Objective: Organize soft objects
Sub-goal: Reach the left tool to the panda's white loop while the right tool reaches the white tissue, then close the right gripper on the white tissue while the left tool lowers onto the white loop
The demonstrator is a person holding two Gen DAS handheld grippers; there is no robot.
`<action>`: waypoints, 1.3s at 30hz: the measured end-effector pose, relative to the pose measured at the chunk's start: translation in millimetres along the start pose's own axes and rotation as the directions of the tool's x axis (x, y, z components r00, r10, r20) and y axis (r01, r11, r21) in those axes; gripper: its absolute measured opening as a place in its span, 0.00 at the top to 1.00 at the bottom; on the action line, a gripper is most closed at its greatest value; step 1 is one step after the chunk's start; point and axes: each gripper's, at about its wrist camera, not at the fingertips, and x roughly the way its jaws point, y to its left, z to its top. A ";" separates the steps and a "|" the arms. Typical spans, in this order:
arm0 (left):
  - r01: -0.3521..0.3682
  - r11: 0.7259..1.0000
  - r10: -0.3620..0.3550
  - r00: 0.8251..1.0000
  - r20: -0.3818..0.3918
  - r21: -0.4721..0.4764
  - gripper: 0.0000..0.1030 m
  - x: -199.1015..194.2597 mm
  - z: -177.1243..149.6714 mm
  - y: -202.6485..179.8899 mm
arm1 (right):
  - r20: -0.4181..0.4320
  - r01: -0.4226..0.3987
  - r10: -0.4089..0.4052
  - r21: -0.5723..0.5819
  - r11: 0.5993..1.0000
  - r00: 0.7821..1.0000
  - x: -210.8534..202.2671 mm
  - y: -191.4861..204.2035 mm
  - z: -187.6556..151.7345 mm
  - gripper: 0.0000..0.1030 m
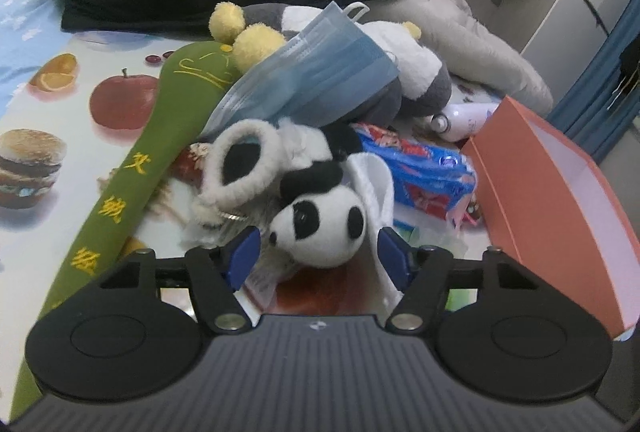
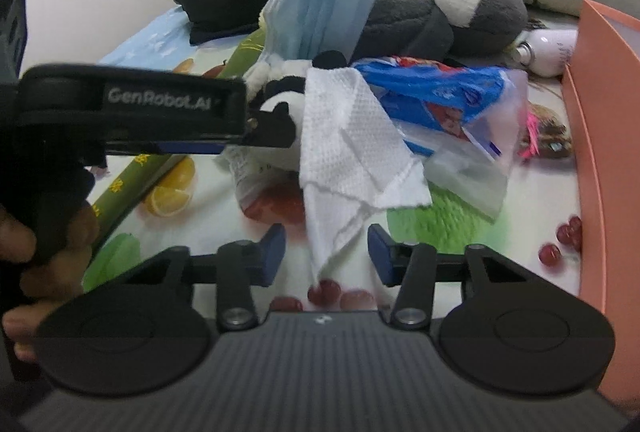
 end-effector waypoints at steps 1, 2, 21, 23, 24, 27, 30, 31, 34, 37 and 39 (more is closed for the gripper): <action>0.000 1.000 0.000 1.000 0.002 0.001 0.35 2.0 0.8 -0.4 | -0.001 -0.005 0.005 -0.001 1.000 1.000 2.7 -0.3 1.2 0.60; 0.000 1.000 0.000 1.000 0.002 0.004 0.37 4.2 1.3 -0.6 | 0.001 -0.009 0.009 0.003 1.000 1.000 4.9 -1.0 1.9 0.65; 0.021 1.000 -0.021 1.000 0.008 0.023 0.46 -28.0 -27.4 -16.7 | 0.038 0.094 -0.095 0.030 0.995 0.995 -39.4 -7.7 -11.8 0.94; 0.026 0.999 -0.026 1.000 0.001 0.026 0.46 -36.4 -35.2 -19.9 | 0.037 0.104 -0.105 0.030 0.994 0.994 -49.0 -6.2 -18.5 0.94; 0.029 0.999 -0.029 1.000 -0.003 0.027 0.46 -41.4 -39.8 -21.3 | 0.036 0.110 -0.111 0.031 0.993 0.993 -54.2 -5.3 -22.4 0.94; 0.039 0.999 -0.039 0.999 -0.020 0.028 0.46 -54.7 -53.2 -24.6 | 0.028 0.132 -0.133 0.022 0.991 0.991 -66.4 -2.9 -33.8 0.94; 0.071 0.997 -0.070 0.997 -0.041 0.014 0.46 -66.4 -63.9 -25.3 | 0.018 0.174 -0.174 0.001 0.985 0.985 -76.7 -0.4 -46.8 0.94; 0.082 0.997 -0.081 0.996 -0.047 0.009 0.46 -69.3 -66.9 -25.3 | 0.016 0.192 -0.191 -0.007 0.981 0.981 -80.5 0.1 -51.6 0.94; 0.088 0.996 -0.086 0.993 -0.078 0.023 0.45 -73.1 -75.8 -27.5 | -0.004 0.234 -0.234 -0.026 0.972 0.972 -86.8 -0.8 -62.7 0.94; 0.085 0.995 -0.080 0.992 -0.101 0.046 0.45 -75.6 -83.3 -29.4 | -0.024 0.224 -0.224 -0.003 0.975 0.974 -92.1 -4.8 -70.8 0.94; 0.075 0.996 -0.068 0.991 -0.116 0.056 0.43 -76.2 -87.4 -30.1 | -0.026 0.200 -0.199 0.030 0.979 0.980 -95.7 -8.9 -74.1 0.92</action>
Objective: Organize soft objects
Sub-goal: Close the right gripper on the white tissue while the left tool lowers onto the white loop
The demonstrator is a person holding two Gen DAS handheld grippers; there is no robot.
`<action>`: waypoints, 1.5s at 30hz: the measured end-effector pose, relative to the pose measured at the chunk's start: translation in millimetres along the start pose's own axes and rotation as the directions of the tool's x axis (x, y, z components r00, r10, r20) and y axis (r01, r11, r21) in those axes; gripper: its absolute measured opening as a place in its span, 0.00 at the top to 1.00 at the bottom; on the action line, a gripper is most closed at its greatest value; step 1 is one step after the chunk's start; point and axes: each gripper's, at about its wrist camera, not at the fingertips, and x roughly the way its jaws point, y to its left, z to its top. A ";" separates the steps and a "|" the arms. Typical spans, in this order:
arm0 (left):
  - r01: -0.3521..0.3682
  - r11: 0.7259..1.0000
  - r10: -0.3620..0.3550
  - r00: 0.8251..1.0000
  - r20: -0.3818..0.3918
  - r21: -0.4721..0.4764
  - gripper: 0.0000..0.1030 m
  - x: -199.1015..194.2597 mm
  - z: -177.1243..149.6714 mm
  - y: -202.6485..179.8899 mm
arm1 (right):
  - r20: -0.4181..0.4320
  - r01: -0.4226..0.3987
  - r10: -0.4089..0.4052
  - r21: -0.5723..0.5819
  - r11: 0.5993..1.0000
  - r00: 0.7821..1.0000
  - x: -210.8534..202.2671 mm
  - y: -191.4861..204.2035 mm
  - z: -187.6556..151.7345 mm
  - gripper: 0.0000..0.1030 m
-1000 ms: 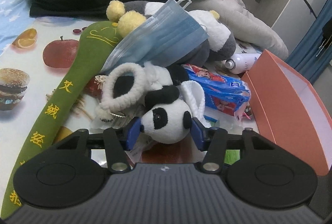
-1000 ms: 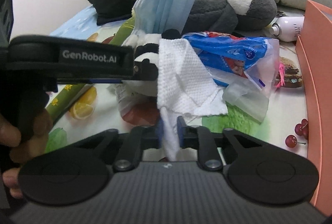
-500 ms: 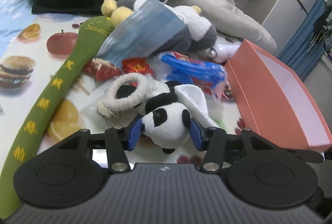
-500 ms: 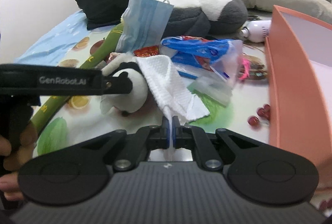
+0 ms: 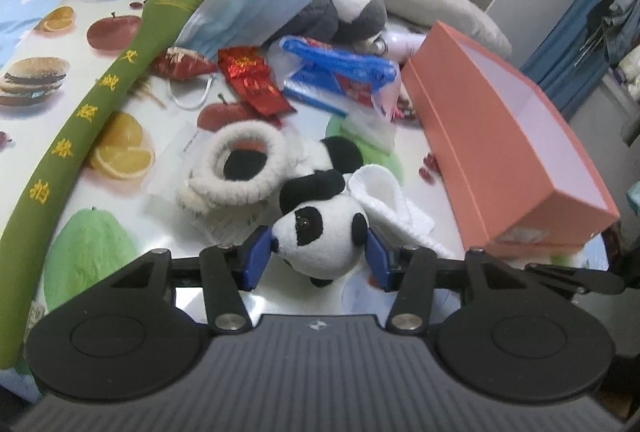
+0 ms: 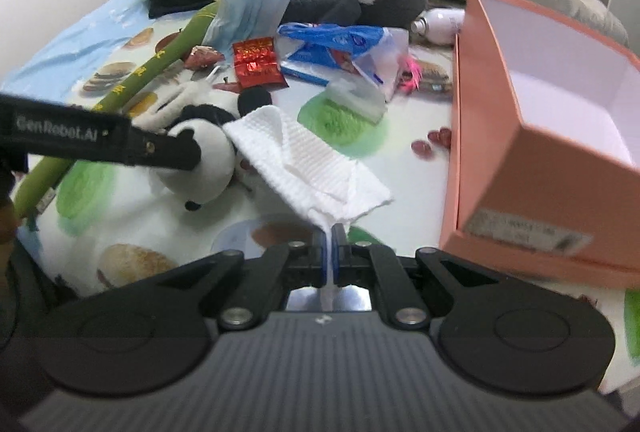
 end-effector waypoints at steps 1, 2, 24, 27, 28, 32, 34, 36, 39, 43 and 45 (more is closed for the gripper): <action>0.001 1.000 -0.001 1.000 -0.006 0.002 0.38 -0.5 -1.6 0.2 | -0.001 -0.010 0.010 0.020 1.000 1.000 -0.5 -1.9 -1.0 0.92; 0.002 1.000 -0.002 1.000 -0.007 0.002 0.35 -1.6 -3.1 0.6 | -0.008 -0.022 0.022 0.043 0.999 1.000 -0.2 -4.7 -1.6 0.91; -0.147 0.976 0.137 0.988 0.070 0.161 0.30 0.6 29.0 13.0 | 0.019 -0.091 0.089 0.115 0.989 0.996 24.5 -8.8 14.6 0.39; -0.139 0.977 0.133 0.990 0.050 0.161 0.37 10.0 29.6 17.1 | -0.001 -0.088 0.089 0.091 0.992 0.996 33.5 -4.9 12.8 0.39; -0.137 0.978 0.131 0.990 0.042 0.159 0.39 13.2 29.6 18.7 | -0.008 -0.089 0.091 0.090 0.992 0.996 36.2 -4.7 12.2 0.39; -0.152 0.975 0.148 0.988 0.037 0.165 0.47 22.4 29.1 21.2 | -0.007 -0.085 0.086 0.058 0.995 0.996 41.6 -2.3 10.8 0.43; -0.155 0.975 0.150 0.988 0.043 0.159 0.53 24.6 30.2 23.2 | -0.012 -0.072 0.072 0.024 0.997 0.997 43.4 0.2 10.4 0.47; -0.161 0.974 0.155 0.987 0.047 0.157 0.58 26.2 30.7 24.5 | -0.013 -0.065 0.065 -0.002 0.998 0.998 44.3 2.4 10.0 0.51; -0.171 0.972 0.164 0.985 0.054 0.160 0.69 26.9 30.7 25.3 | -0.019 -0.071 0.071 -0.025 0.997 0.997 44.3 5.2 10.8 0.67; -0.171 0.976 0.164 0.984 0.065 0.136 0.84 24.4 30.9 28.8 | -0.024 -0.091 0.090 -0.038 0.995 0.996 43.6 10.0 11.8 0.85; -0.176 0.978 0.168 0.983 0.076 0.114 0.92 21.3 31.4 31.6 | -0.021 -0.089 0.088 -0.036 0.995 0.996 42.4 10.9 13.0 0.88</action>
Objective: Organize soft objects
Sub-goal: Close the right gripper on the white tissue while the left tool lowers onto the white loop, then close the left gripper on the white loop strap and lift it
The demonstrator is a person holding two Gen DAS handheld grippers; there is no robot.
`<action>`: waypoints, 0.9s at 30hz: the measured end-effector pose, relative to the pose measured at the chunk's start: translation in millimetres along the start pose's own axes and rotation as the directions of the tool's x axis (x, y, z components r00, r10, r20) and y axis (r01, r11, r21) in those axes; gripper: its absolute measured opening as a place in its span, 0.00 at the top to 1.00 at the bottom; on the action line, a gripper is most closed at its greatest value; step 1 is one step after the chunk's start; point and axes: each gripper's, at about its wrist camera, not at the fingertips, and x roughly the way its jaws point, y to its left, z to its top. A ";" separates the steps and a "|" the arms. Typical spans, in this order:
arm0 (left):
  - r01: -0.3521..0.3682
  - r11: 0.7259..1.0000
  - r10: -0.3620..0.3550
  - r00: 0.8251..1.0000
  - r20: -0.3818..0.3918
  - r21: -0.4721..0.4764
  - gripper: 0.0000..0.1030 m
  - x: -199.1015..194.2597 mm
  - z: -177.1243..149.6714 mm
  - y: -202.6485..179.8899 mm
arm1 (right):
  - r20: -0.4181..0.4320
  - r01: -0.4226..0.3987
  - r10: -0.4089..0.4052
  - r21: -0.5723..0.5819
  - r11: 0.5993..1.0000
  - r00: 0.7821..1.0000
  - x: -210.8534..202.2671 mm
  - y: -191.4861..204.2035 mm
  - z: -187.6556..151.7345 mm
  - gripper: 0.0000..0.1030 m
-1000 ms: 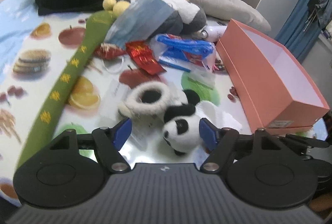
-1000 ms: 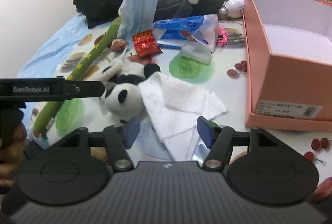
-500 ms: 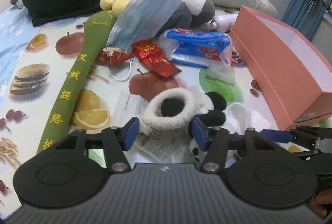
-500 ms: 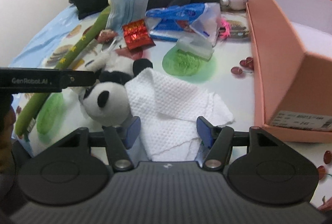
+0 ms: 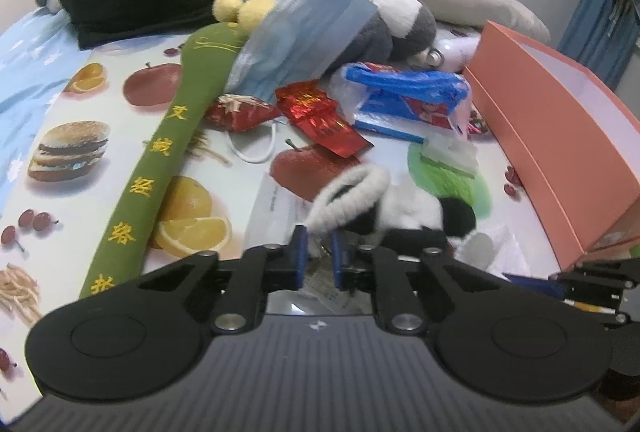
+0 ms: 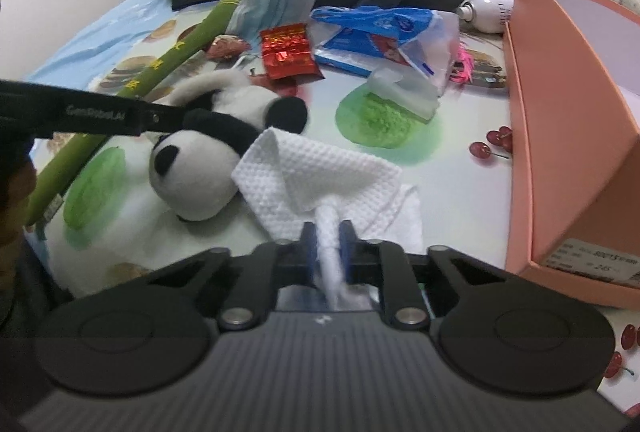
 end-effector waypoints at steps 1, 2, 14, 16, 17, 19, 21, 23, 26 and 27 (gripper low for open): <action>0.004 1.000 -0.004 1.000 0.005 -0.014 0.93 -2.0 0.6 2.1 | 0.004 -0.001 0.001 0.008 1.000 1.000 -1.8 -0.8 0.7 0.88; 0.011 0.999 -0.010 1.000 0.015 -0.031 0.93 -5.0 1.5 4.0 | 0.010 -0.002 0.002 0.017 1.000 1.000 -3.8 -2.0 1.1 0.88; 0.081 0.994 -0.078 0.996 0.041 -0.076 0.95 -22.1 3.2 6.9 | 0.044 0.029 -0.032 0.055 0.998 0.999 -22.0 -7.0 -1.3 0.88; 0.083 0.995 -0.081 0.996 0.032 -0.059 0.94 -21.0 3.2 5.6 | 0.038 0.027 -0.029 0.065 0.998 0.999 -21.5 -7.6 -3.5 0.88; 0.084 0.995 -0.083 0.996 0.026 -0.052 0.93 -19.7 3.1 5.0 | 0.033 0.024 -0.026 0.073 0.997 0.999 -20.7 -8.5 -4.7 0.88; 0.078 0.996 -0.078 0.997 0.015 -0.032 0.72 -16.4 2.8 2.8 | 0.023 0.019 -0.021 0.087 0.996 1.000 -19.0 -9.8 -7.2 0.88; 0.040 0.999 -0.040 0.999 0.018 0.000 0.57 -13.9 2.3 0.0 | 0.017 0.019 -0.021 0.093 0.995 1.000 -17.8 -10.5 -8.8 0.88; 0.026 0.999 -0.026 1.000 0.015 0.035 0.56 -11.6 2.5 -2.5 | 0.013 0.021 -0.022 0.097 0.995 1.000 -17.0 -11.1 -9.4 0.88; 0.020 0.997 -0.021 1.000 0.007 0.077 0.56 -6.4 4.5 -4.8 | 0.010 0.020 -0.022 0.097 0.995 1.000 -15.6 -11.4 -9.7 0.88; 0.010 0.995 -0.010 1.000 0.007 0.098 0.56 -4.3 5.2 -5.9 | 0.009 0.020 -0.021 0.097 0.995 1.000 -14.7 -11.5 -9.3 0.88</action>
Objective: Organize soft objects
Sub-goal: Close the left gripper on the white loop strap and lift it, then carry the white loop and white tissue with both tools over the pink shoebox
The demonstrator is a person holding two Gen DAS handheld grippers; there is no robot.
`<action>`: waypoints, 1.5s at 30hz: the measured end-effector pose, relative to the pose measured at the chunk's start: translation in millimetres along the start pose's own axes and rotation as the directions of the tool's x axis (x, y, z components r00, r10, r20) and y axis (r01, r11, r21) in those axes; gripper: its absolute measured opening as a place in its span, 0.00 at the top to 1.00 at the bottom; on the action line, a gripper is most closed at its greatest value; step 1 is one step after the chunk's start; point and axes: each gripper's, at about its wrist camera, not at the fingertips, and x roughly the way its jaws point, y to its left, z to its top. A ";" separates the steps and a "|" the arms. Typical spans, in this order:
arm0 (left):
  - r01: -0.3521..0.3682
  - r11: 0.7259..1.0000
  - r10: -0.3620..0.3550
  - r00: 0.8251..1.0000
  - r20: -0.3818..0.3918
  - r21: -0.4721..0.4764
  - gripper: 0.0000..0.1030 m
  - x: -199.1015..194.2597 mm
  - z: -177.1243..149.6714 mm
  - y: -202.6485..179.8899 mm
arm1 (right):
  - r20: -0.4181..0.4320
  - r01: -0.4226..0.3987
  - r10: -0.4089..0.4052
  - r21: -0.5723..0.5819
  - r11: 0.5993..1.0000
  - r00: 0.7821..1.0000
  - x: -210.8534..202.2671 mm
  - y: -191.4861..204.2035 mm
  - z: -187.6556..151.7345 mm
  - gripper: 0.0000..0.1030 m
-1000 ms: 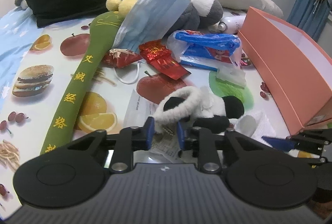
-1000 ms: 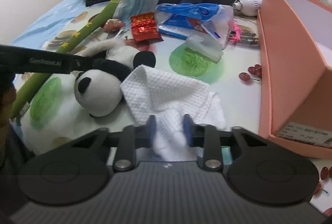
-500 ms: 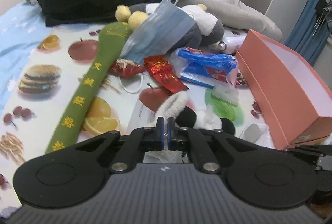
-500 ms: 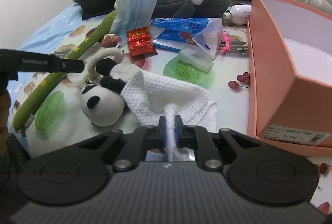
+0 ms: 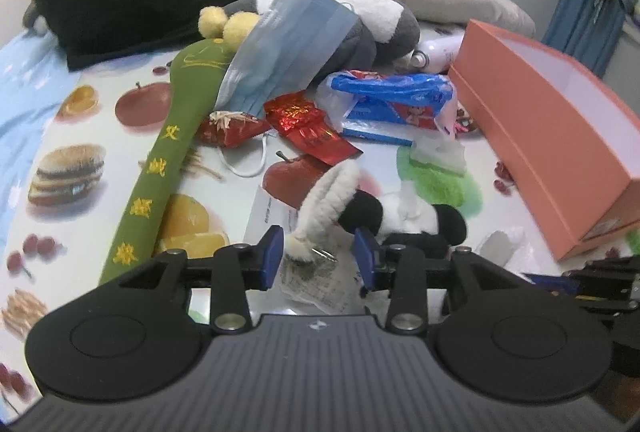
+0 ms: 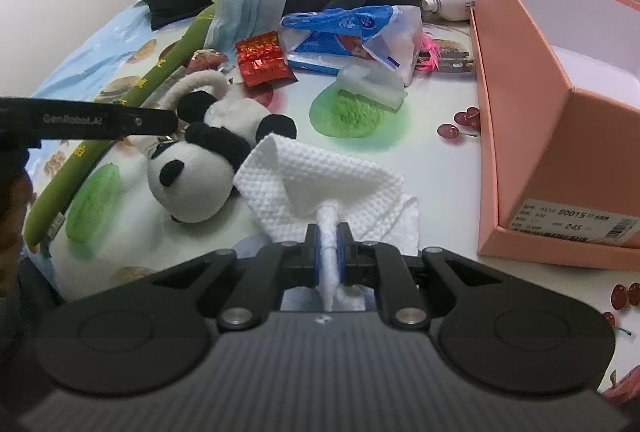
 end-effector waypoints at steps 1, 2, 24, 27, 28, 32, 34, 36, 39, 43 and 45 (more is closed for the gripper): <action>-0.010 1.000 0.010 1.000 -0.001 0.017 0.56 2.3 1.0 -0.6 | -0.001 0.000 0.000 0.000 1.000 1.000 0.9 0.0 0.3 0.88; -0.019 0.999 0.019 1.000 -0.002 0.031 0.56 4.5 1.9 -1.0 | -0.001 -0.001 0.001 0.001 1.000 1.000 1.3 0.0 0.5 0.88; -0.066 0.998 0.066 0.997 0.047 -0.013 0.87 -0.4 0.4 -3.2 | 0.003 -0.015 0.015 0.022 1.000 1.000 -0.2 0.2 8.1 0.88; -0.071 0.995 0.077 0.995 0.070 -0.076 0.87 -14.1 -3.1 -2.8 | 0.028 -0.005 0.005 0.010 1.000 1.000 -10.4 2.3 14.7 0.88; -0.075 0.993 0.082 0.994 0.076 -0.089 0.87 -18.6 -3.7 -3.7 | 0.034 -0.002 0.002 0.010 1.000 0.999 -13.9 2.3 16.5 0.88; -0.060 0.989 0.075 0.991 0.113 -0.134 0.87 -41.9 -3.2 -8.0 | 0.074 0.000 0.000 0.006 1.000 0.997 -32.3 3.4 24.0 0.88; -0.042 0.988 0.061 0.990 0.124 -0.148 0.87 -52.8 -2.9 -11.8 | 0.086 -0.001 0.000 0.011 1.000 0.996 -40.7 4.3 25.9 0.88; -0.024 0.987 0.045 0.990 0.133 -0.156 0.87 -62.5 -2.3 -17.4 | 0.095 -0.010 0.008 0.027 1.000 0.995 -50.5 4.8 27.3 0.88; -0.002 0.985 0.027 0.989 0.144 -0.172 0.87 -76.2 -1.3 -26.1 | 0.114 -0.011 0.007 0.034 0.999 0.993 -67.1 6.6 28.5 0.88; 0.052 0.981 -0.022 0.987 0.156 -0.188 0.87 -90.8 4.1 -39.1 | 0.139 -0.005 -0.001 0.042 0.999 0.990 -84.7 5.3 33.0 0.88; 0.073 0.981 -0.042 0.985 0.169 -0.178 0.87 -99.3 9.4 -47.9 | 0.161 0.002 -0.008 0.040 0.999 0.987 -96.5 4.4 36.7 0.88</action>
